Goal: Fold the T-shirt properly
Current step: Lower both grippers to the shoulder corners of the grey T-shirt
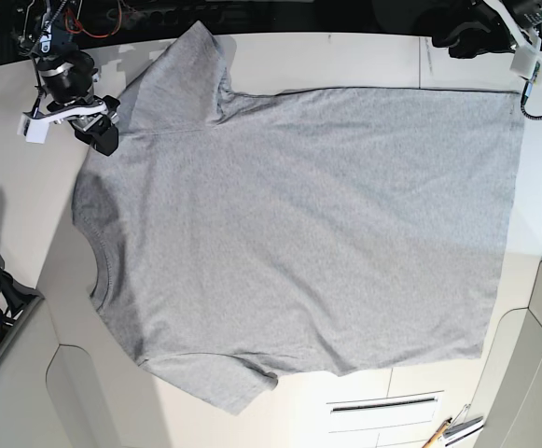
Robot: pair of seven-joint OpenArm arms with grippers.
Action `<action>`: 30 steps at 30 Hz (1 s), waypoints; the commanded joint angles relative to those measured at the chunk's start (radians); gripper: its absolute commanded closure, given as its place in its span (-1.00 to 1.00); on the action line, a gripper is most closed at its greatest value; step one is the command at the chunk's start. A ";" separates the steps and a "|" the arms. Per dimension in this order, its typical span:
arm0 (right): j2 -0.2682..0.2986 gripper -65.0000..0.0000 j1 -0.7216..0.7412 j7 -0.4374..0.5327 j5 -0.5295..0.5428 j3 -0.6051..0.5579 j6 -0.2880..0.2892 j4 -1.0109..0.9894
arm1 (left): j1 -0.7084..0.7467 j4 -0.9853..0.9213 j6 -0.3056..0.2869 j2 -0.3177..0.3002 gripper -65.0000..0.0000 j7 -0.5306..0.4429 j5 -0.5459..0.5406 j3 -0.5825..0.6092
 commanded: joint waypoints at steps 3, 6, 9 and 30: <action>0.005 0.38 -0.006 -0.025 -0.012 -0.010 -0.007 0.005 | 0.011 0.012 -0.013 -0.006 0.15 -0.014 -0.017 -0.008; 0.005 0.78 -0.006 -0.025 -0.027 -0.010 -0.006 0.005 | 0.008 0.012 -0.013 -0.006 0.15 -0.014 -0.017 -0.011; 0.005 1.00 -0.006 -0.026 -0.031 -0.010 -0.006 0.005 | -0.019 0.012 -0.013 -0.006 0.14 -0.011 -0.017 -0.031; 0.005 1.00 -0.006 -0.026 -0.070 -0.010 -0.006 0.005 | -0.440 -0.537 0.153 -0.006 -0.07 0.013 0.036 -0.180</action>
